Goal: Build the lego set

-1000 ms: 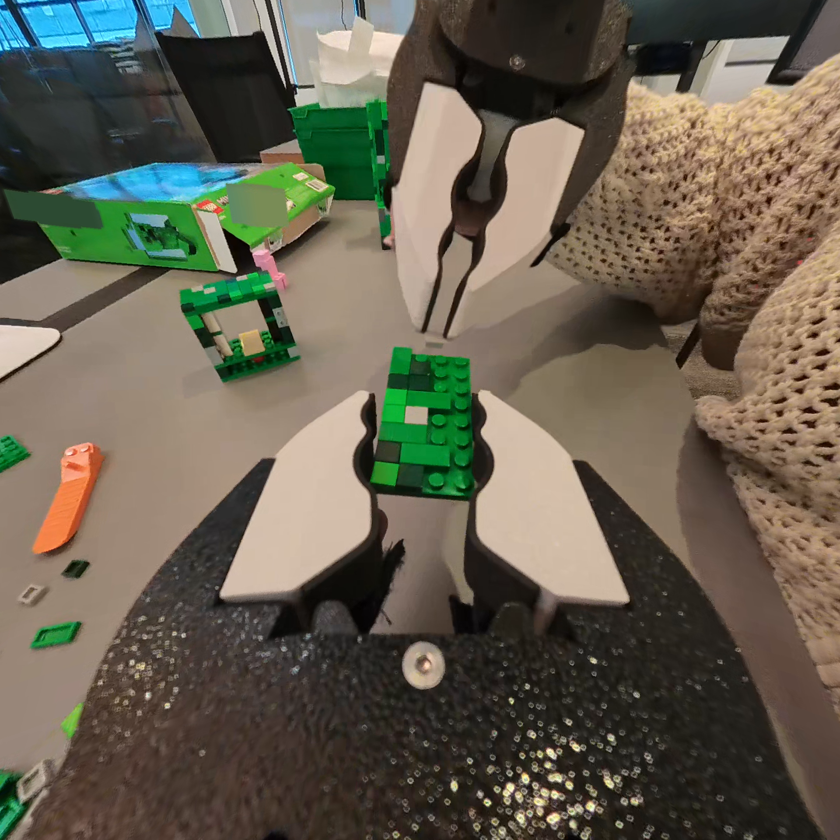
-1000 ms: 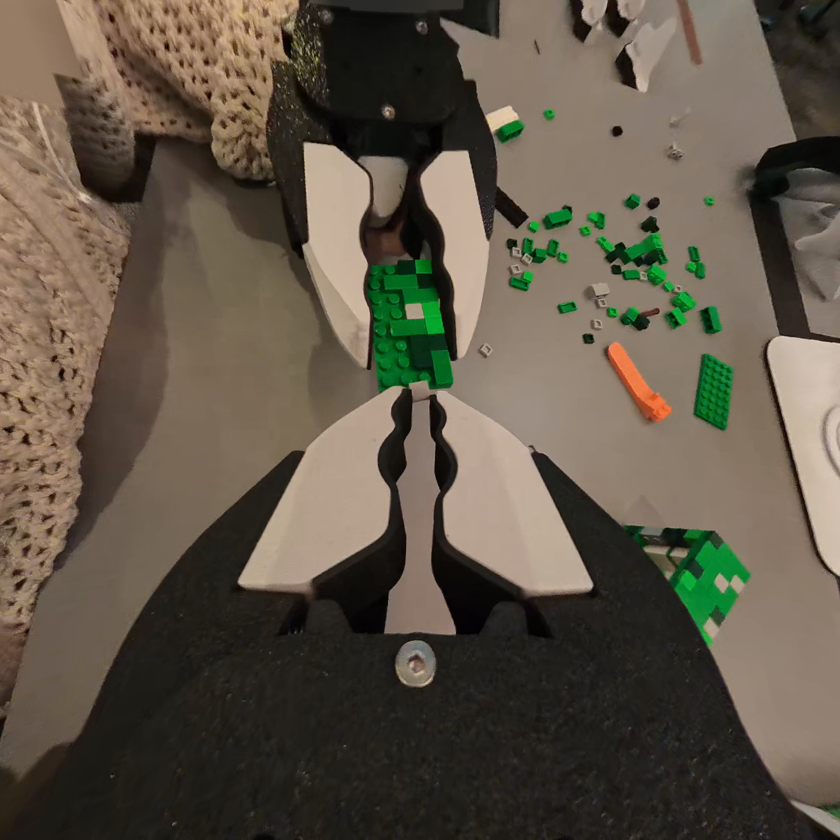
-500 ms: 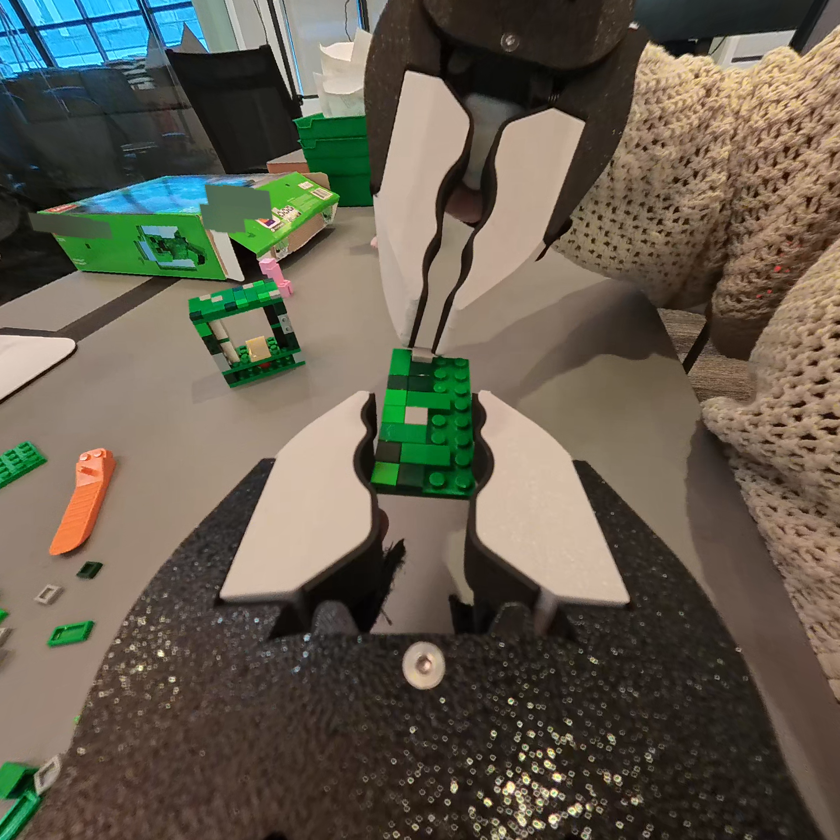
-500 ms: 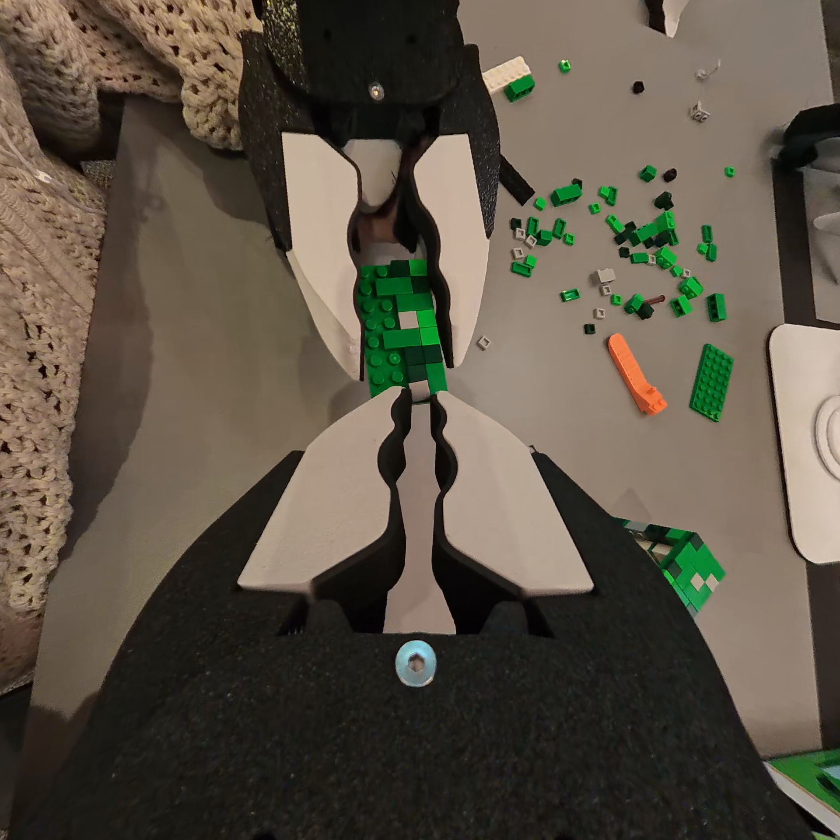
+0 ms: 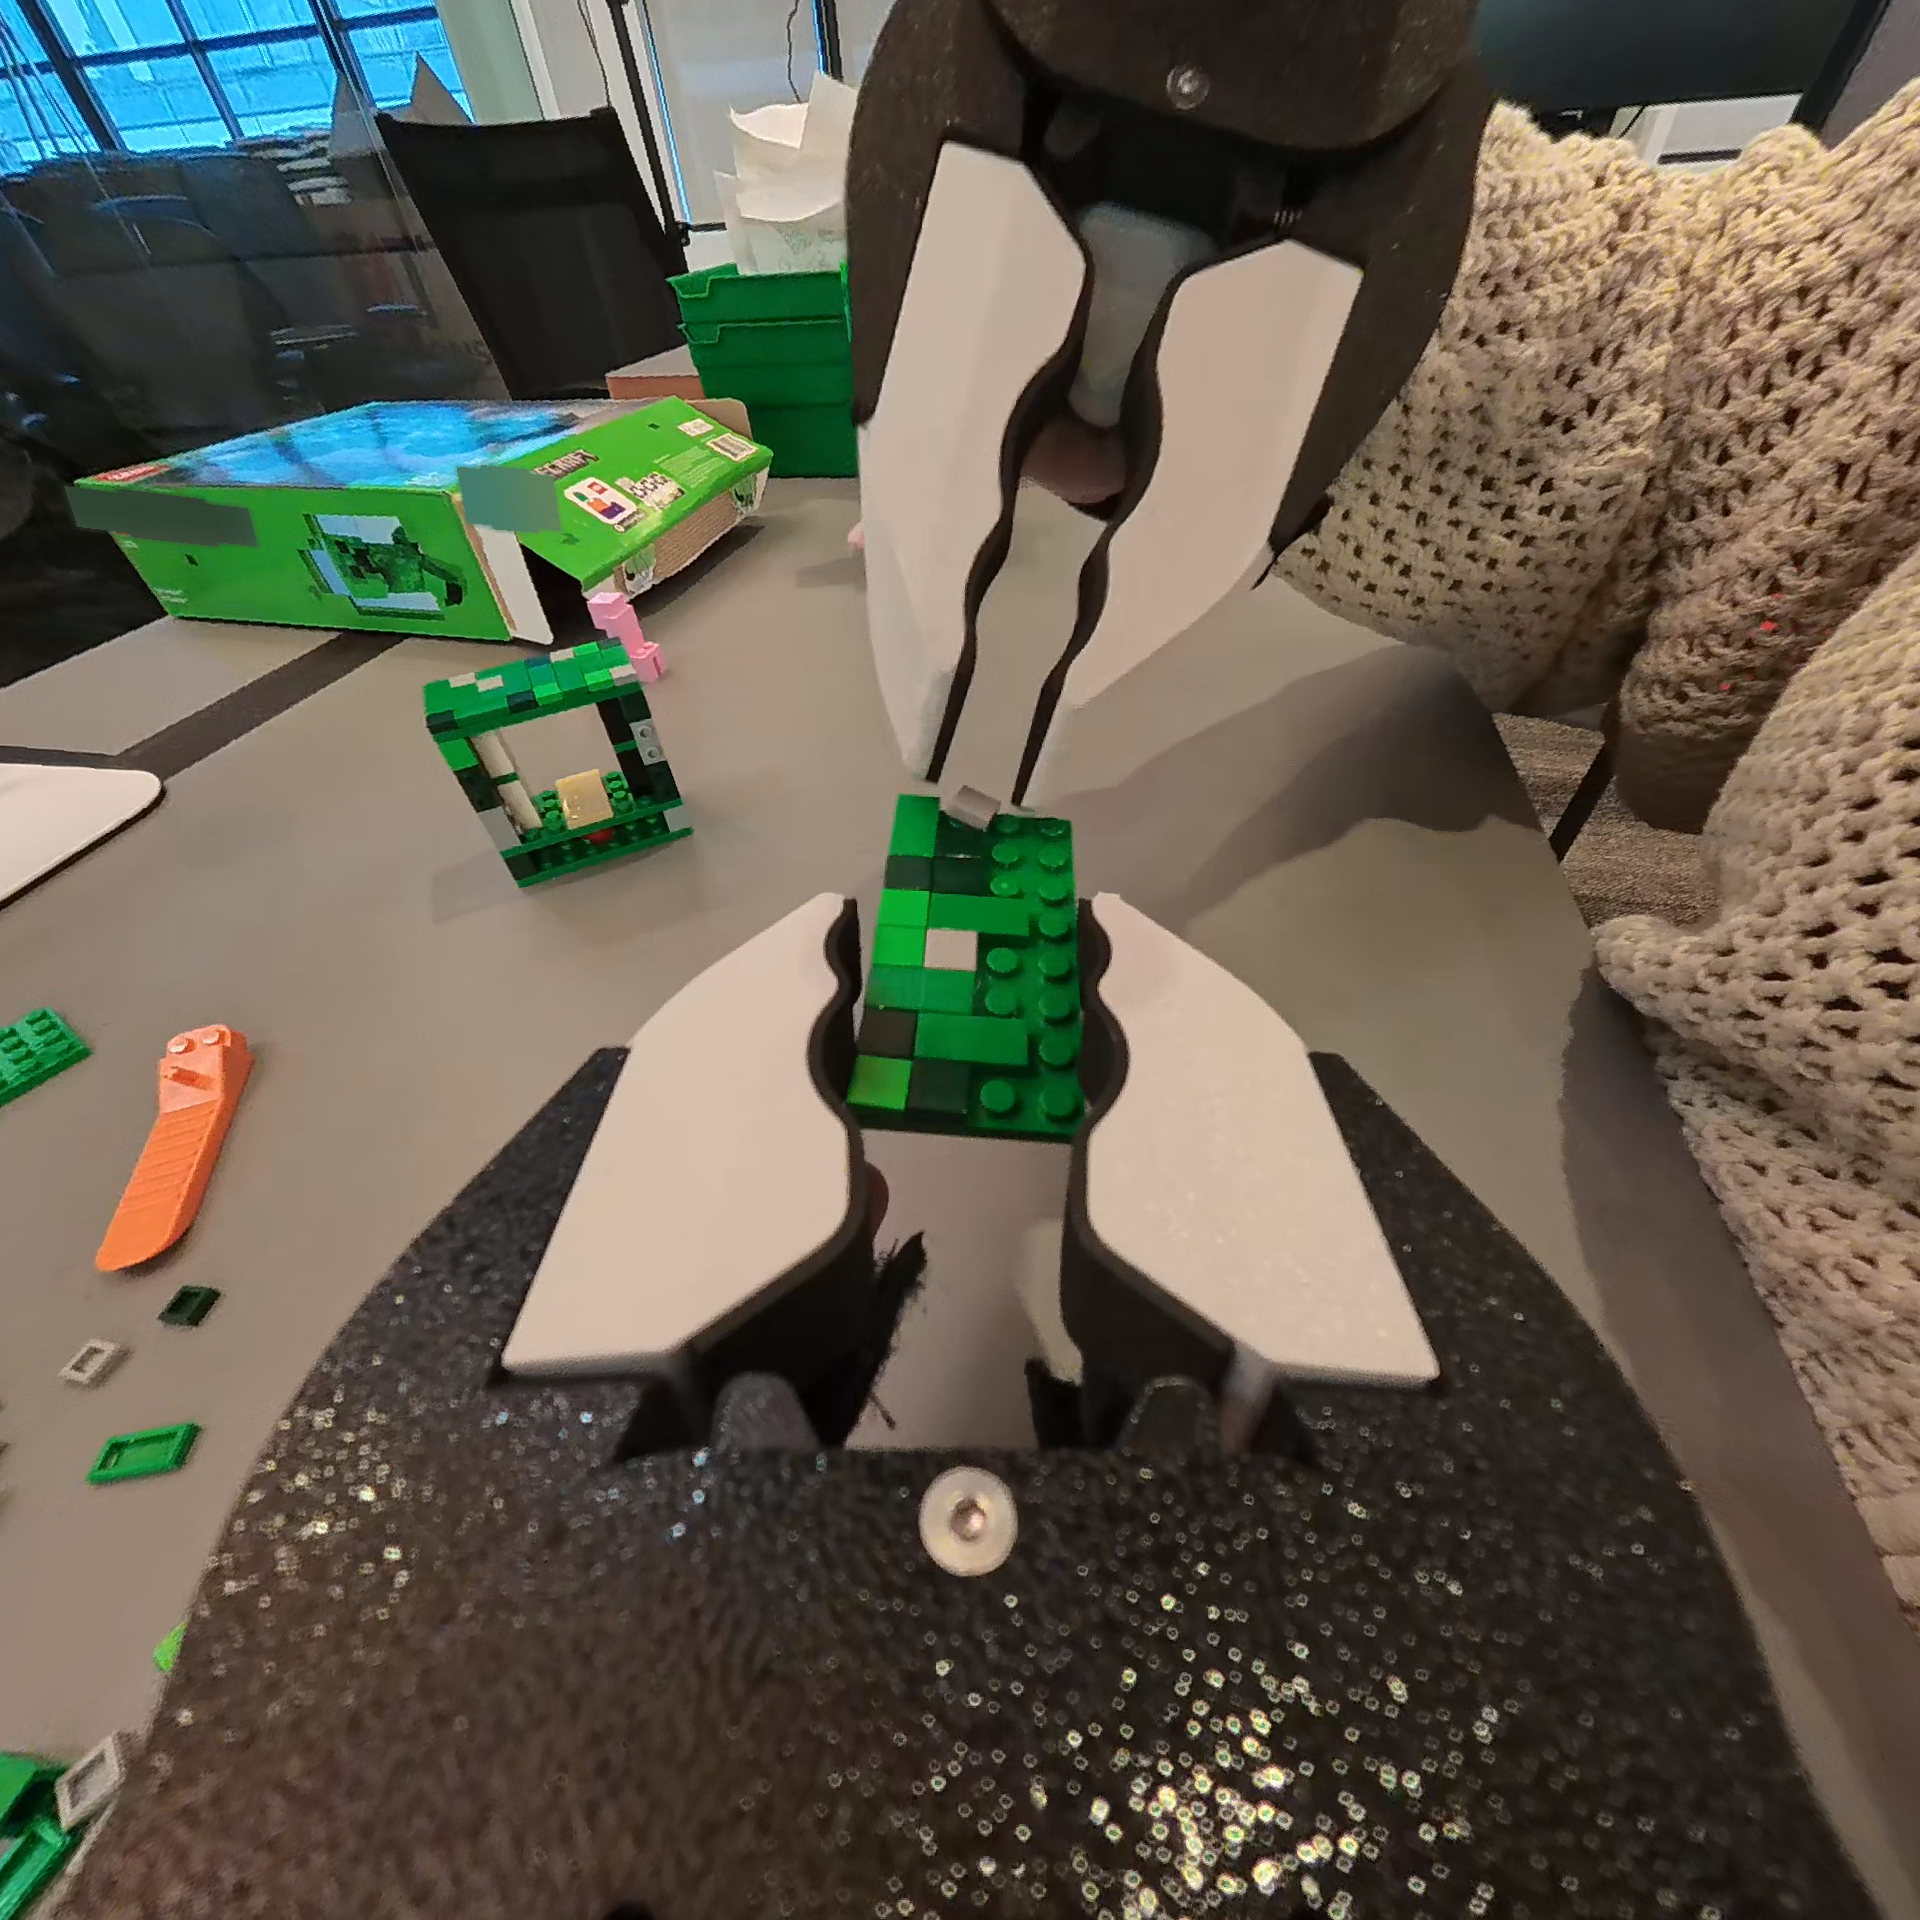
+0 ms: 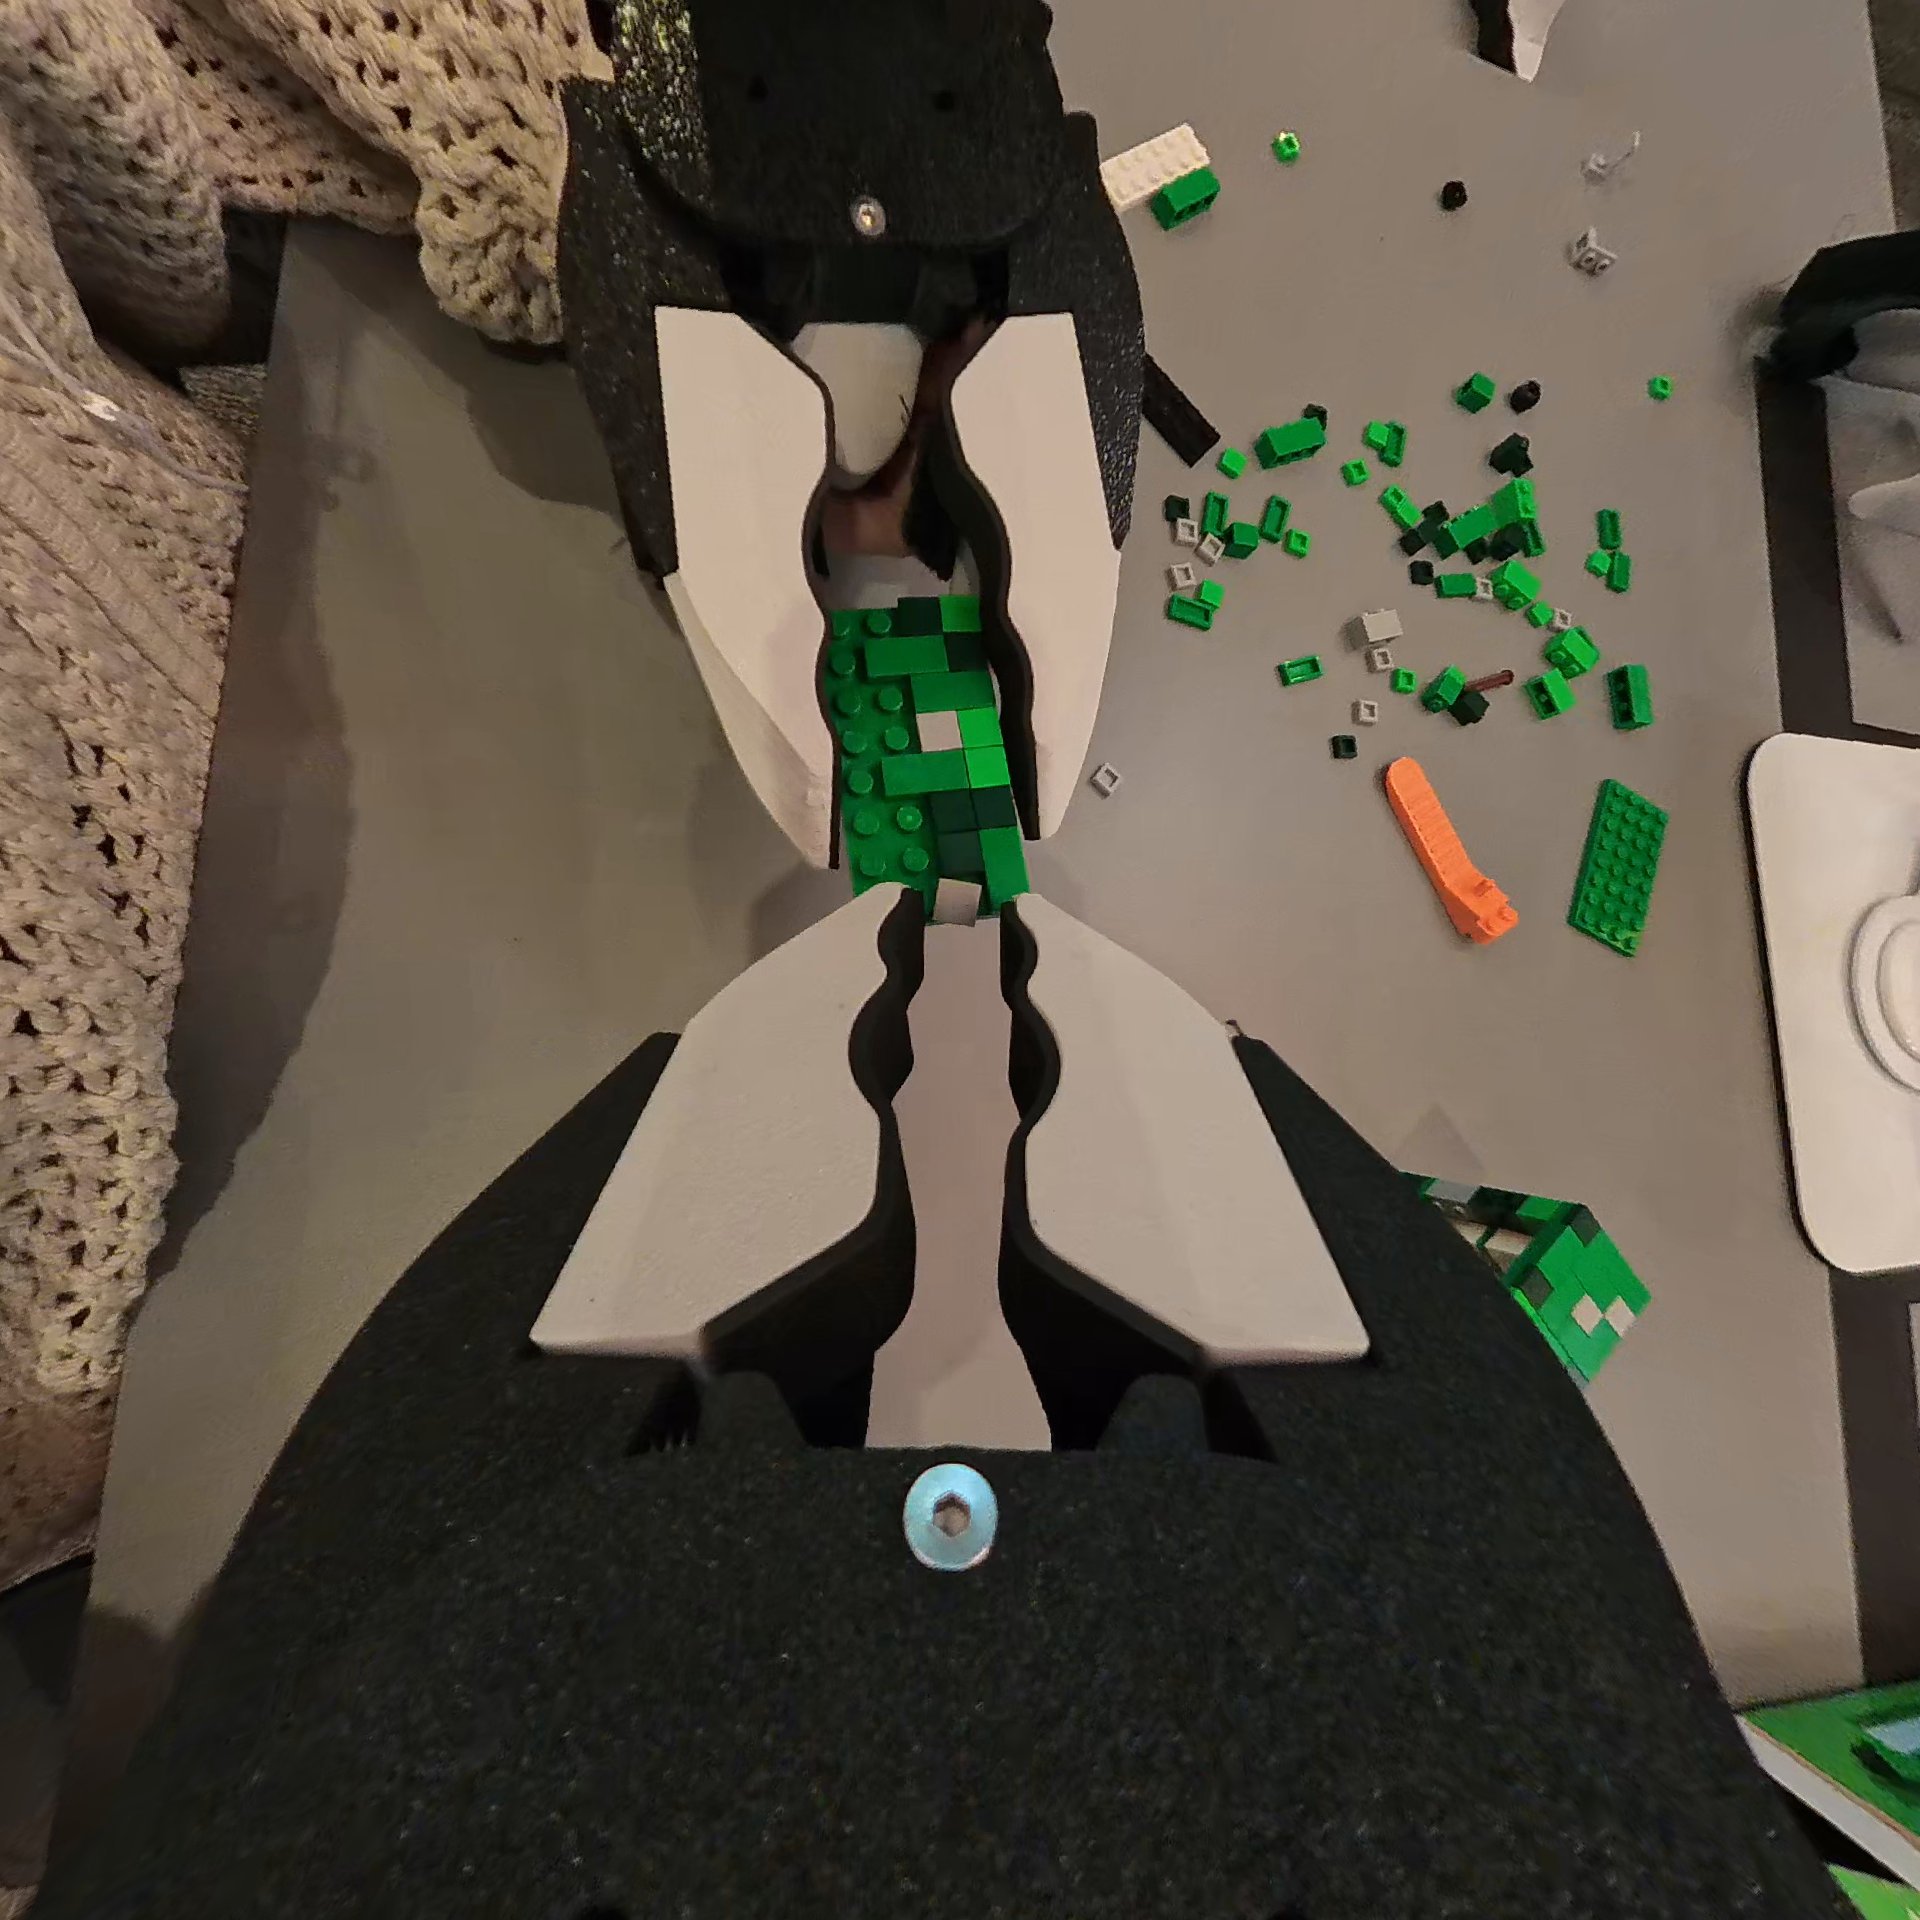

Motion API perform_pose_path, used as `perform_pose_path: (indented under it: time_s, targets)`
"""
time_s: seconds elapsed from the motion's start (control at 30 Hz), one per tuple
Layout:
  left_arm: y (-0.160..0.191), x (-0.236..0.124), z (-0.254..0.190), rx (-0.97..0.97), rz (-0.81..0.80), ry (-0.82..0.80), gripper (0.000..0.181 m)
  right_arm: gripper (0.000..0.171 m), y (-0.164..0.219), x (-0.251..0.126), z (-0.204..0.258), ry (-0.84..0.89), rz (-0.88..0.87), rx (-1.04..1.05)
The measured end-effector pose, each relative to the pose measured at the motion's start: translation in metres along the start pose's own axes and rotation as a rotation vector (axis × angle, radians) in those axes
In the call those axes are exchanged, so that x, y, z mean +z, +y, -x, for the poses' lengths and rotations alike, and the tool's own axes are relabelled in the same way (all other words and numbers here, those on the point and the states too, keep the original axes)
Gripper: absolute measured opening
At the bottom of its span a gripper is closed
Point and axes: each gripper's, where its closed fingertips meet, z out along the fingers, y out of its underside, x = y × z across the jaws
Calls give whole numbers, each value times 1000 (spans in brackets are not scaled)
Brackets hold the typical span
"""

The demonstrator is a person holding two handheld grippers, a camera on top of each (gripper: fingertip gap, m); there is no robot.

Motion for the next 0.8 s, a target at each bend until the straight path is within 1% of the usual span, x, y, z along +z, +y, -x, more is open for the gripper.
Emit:
perform_pose_path:
  time_s: [0.13,0.17,0.23,0.3,0.37,0.4,0.5,0.57,0.7,0.8]
  targets:
    - [-2,-1,1,-20,-12,2,39,17,-4,-8,-6,58,-33,-38]
    - [-3,-2,1,-34,-20,7,39,21,-5,-11,-7,80,-53,-67]
    - [-7,-4,3,-74,-45,17,39,35,-5,-15,-8,131,-98,-157]
    - [-13,-7,5,-124,-79,30,39,37,-9,-19,-8,229,-164,-279]
    - [-17,-10,8,-177,-112,42,39,44,-15,-23,-11,396,-231,-417]
    - [-19,-12,9,-200,-125,48,39,44,-17,-24,-12,488,-239,-492]
    - [-21,-13,10,-244,-143,69,39,40,-15,-17,-13,708,-151,-706]
    - [-21,-12,8,-253,-142,80,39,32,-20,-15,-11,821,-141,-807]
    - [-20,-11,5,-251,-132,92,39,28,-25,-14,-14,883,-180,-762]
    - [-18,-10,4,-250,-121,100,39,25,-22,-8,-14,852,-179,-738]
